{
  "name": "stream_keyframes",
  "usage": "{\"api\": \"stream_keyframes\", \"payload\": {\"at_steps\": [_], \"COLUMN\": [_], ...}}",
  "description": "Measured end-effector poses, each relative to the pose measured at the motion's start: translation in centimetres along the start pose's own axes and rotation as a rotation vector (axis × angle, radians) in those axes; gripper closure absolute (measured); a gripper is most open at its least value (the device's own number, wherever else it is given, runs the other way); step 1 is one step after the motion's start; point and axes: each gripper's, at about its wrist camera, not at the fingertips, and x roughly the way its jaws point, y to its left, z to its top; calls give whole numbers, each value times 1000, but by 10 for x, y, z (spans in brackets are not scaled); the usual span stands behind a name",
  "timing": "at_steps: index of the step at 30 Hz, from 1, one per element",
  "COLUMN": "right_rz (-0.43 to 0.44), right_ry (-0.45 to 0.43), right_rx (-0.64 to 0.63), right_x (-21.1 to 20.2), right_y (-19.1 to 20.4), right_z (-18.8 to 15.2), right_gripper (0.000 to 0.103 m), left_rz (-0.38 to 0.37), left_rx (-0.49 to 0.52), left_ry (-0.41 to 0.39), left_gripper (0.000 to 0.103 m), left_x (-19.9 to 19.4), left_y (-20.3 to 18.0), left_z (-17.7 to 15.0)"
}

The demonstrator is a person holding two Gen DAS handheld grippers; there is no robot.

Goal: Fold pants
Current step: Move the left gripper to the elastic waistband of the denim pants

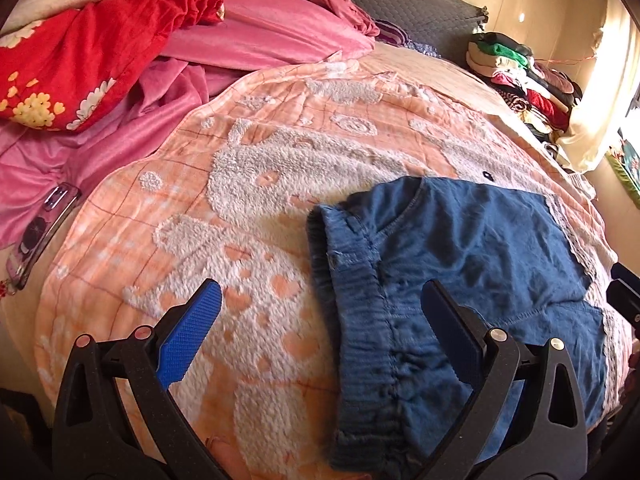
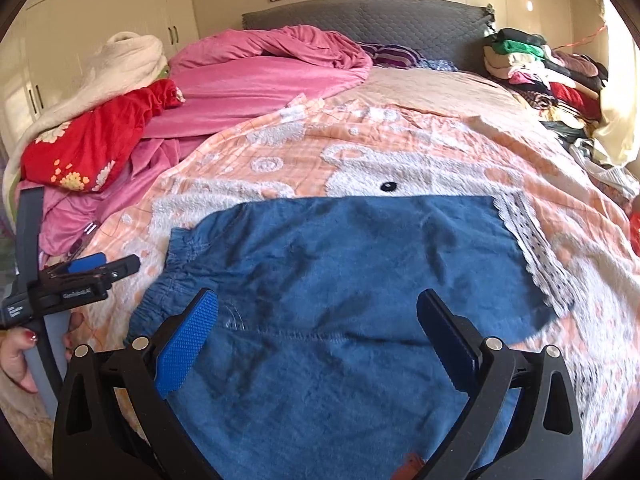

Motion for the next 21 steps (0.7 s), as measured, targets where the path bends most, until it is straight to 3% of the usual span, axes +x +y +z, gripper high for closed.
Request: {"api": "stream_keyframes", "payload": {"at_steps": [6,10,14,21], "right_rz": [18,-21,-34,-51], "right_ry": [29,69,98,143], "right_rx": [-60,-105,-131,-169], "right_x": [31,54,76,111], "right_y": [6,9,8,3], "right_z": [19,25,32,49], "right_gripper": [4,4,4,4], "left_rz": [1,12,-41,-58], "left_rx": [21,37,37,73], "left_ry": [52,55,64,89], "left_gripper": [9,9,9,13], "left_x": [31,48,62,90], "left_y": [5,9,10,4], "left_z": [15,24,31,36]}}
